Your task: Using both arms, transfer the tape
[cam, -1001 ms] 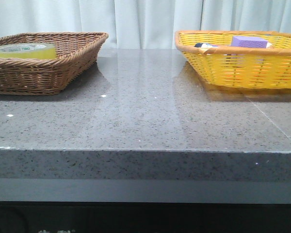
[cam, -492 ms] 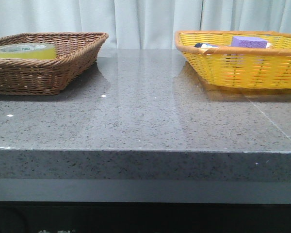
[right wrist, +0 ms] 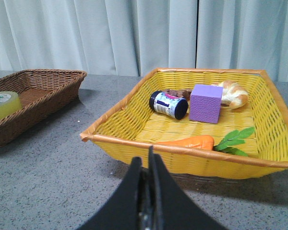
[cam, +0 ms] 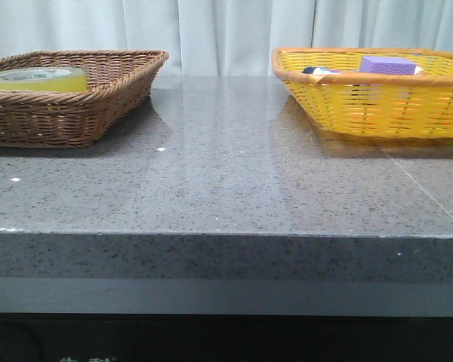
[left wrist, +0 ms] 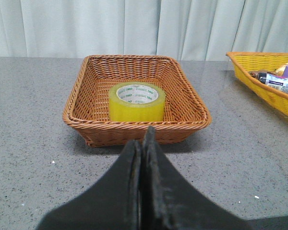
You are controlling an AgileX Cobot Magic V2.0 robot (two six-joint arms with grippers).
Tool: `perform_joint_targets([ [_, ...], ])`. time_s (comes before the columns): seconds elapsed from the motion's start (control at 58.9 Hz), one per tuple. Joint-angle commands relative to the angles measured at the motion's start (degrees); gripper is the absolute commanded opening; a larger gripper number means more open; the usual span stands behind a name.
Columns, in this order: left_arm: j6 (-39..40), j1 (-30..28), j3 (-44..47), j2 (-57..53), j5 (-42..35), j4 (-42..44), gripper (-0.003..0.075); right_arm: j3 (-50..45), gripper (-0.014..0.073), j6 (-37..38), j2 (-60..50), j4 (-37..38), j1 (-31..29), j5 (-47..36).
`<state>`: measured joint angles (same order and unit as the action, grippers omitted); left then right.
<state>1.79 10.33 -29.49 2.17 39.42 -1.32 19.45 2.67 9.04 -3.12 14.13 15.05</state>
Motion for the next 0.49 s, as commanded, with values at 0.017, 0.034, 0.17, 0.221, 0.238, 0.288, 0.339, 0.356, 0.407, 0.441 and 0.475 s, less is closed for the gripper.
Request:
perform_joint_targets([
  [0.017, 0.15, 0.44, -1.31, 0.78, -5.08, -0.64, -0.0020, 1.41, -0.0120, -0.09, 0.57, -0.29, -0.17, -5.15],
  [0.034, 0.15, 0.44, -1.31, 0.78, -5.08, -0.64, -0.0020, 1.41, -0.0120, -0.09, 0.57, -0.29, -0.17, -5.15],
  [0.17, 0.15, 0.44, -1.31, 0.78, -5.08, -0.64, -0.0020, 1.41, -0.0120, -0.09, 0.57, -0.29, -0.17, -5.15],
  [0.221, 0.15, 0.44, -0.57, 0.65, -5.84, -0.64, -0.0020, 1.41, -0.0120, -0.09, 0.57, -0.29, -0.17, -5.15],
  [0.238, 0.15, 0.44, -0.28, 0.51, -6.13, -0.64, -0.0020, 1.41, -0.0120, -0.09, 0.57, -0.29, -0.17, -5.15],
  [0.288, 0.15, 0.29, 1.21, -0.13, -7.41, -0.64, -0.0020, 1.41, -0.0120, -0.09, 0.57, -0.29, -0.17, -5.15],
  [0.339, 0.15, -0.32, 3.05, -0.90, -8.44, -0.64, -0.0020, 1.41, -0.0120, -0.09, 0.57, -0.29, -0.17, -5.15],
  [0.356, 0.15, -0.67, 3.95, -1.11, -8.77, -0.64, -0.0020, 1.41, -0.0120, -0.09, 0.57, -0.29, -0.17, -5.15],
  [0.407, 0.15, -1.70, 6.15, -2.03, -9.56, -0.41, -0.0020, 1.41, -0.0120, -0.09, 0.57, -0.29, -0.17, -5.15],
  [0.441, 0.15, -2.51, 8.15, -2.77, -10.33, -0.41, -0.0020, 1.41, -0.0120, -0.09, 0.57, -0.29, -0.17, -5.15],
  [0.475, 0.15, -3.31, 9.55, -3.57, -10.89, -0.41, -0.0020, 1.41, -0.0120, -0.09, 0.57, -0.29, -0.17, -5.15],
])
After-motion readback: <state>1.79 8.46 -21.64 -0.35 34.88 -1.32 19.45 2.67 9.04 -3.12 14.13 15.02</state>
